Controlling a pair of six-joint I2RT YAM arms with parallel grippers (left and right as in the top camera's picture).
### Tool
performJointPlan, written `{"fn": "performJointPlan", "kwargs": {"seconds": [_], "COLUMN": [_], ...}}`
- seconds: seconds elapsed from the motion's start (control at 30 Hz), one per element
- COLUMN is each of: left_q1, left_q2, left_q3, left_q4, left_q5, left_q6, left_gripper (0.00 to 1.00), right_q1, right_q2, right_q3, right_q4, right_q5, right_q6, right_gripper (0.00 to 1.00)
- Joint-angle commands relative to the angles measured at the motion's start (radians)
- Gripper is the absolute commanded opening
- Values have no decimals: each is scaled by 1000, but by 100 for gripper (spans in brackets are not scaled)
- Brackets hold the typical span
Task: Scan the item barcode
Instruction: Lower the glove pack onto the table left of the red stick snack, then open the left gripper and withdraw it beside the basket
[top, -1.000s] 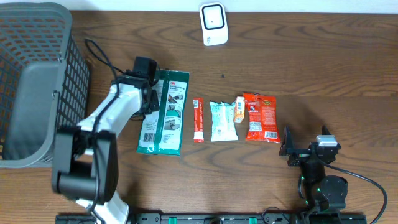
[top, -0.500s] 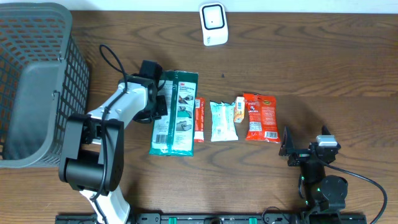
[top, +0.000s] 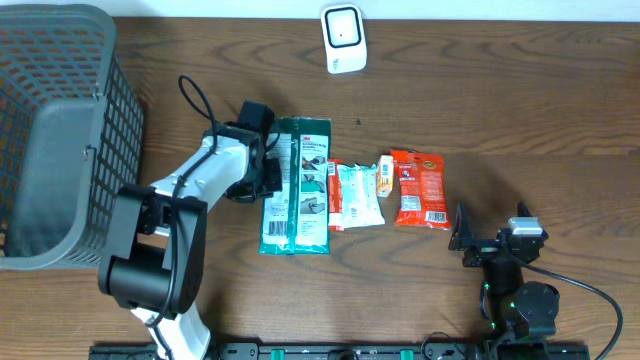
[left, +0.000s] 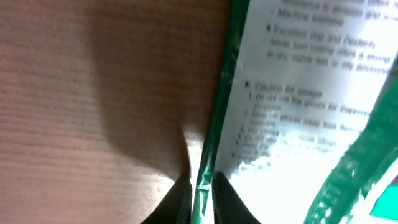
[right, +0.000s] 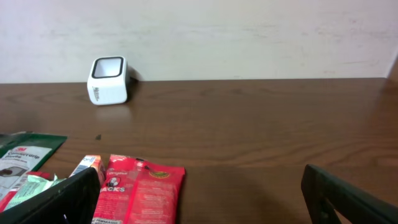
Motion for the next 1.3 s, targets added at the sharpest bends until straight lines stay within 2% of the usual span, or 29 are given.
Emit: {"fn": "performJointPlan", "kwargs": {"seconds": [0.0,0.13,0.17,0.27,0.3,0.33,0.37,0.4,0.73,0.83,0.97,1.1,1.27], "left_q1": [2,2,2,2,2,2,2,2,2,11,101,191,219], "left_q2": [-124,-283,-319,-386,-394,-401,-402,-402,-402,-402,-402,-402,-402], "left_q3": [-11,-11,-11,-11,-11,-11,-11,-11,-11,-11,-11,-11,-11], "left_q4": [-24,-62,-70,-92,-96,-99,-98,-94,-92,-123,-179,-182,-193], "left_q5": [-18,-51,-50,-51,-51,-51,-51,-51,-69,-203,-233,-190,-189], "left_q6": [-2,-2,-2,-1,-1,-1,-1,8,10,29,-6,-6,-6], "left_gripper": [15,17,22,29,43,71,80,84,85,85,85,85,86], "right_q1": [-5,-5,-5,-5,-5,-5,-5,-5,-5,-5,-5,-5,-5], "right_q2": [-4,-4,-4,-4,-4,-4,-4,-4,-4,-4,-4,-4,-4], "right_q3": [-1,-1,-1,-1,-1,-1,-1,-1,-1,-1,-1,-1,-1], "right_q4": [-3,-3,-3,-3,-3,-3,-3,-3,-3,-3,-3,-3,-3], "right_q5": [10,10,10,10,10,10,10,10,10,10,10,10,10], "right_q6": [17,17,17,17,17,17,17,17,17,17,17,16,17], "right_gripper": [99,99,99,99,99,99,99,99,99,99,99,99,99]}}
